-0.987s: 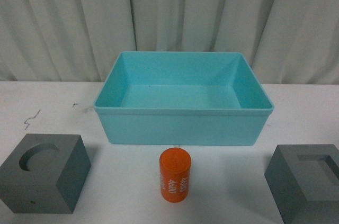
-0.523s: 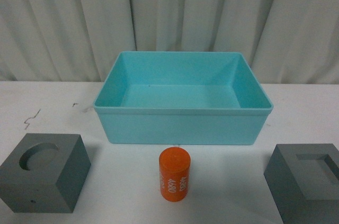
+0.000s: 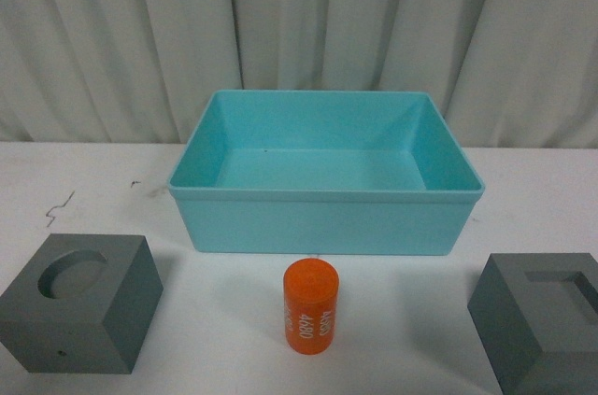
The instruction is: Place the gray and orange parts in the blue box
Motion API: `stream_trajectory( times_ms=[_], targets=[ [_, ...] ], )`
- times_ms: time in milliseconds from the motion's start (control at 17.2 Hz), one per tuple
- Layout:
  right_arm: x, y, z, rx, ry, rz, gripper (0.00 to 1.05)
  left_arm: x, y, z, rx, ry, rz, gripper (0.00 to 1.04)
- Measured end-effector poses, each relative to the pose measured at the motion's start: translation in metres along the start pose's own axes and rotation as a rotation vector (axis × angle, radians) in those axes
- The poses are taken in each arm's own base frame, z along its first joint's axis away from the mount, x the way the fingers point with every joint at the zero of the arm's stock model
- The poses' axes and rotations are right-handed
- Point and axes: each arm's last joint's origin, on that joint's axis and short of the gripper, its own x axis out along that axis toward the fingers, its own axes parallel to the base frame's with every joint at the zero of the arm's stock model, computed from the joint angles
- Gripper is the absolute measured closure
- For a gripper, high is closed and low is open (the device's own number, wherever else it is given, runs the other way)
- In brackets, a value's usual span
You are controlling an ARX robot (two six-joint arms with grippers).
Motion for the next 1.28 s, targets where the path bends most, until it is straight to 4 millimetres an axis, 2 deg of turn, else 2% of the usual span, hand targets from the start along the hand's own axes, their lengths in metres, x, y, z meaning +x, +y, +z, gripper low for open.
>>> stream_trajectory(
  times_ms=[1277],
  targets=[
    [0.0000, 0.0000, 0.0000, 0.000, 0.000, 0.000, 1.03, 0.0000, 0.0000, 0.0000, 0.000, 0.000, 0.000, 0.07]
  ],
)
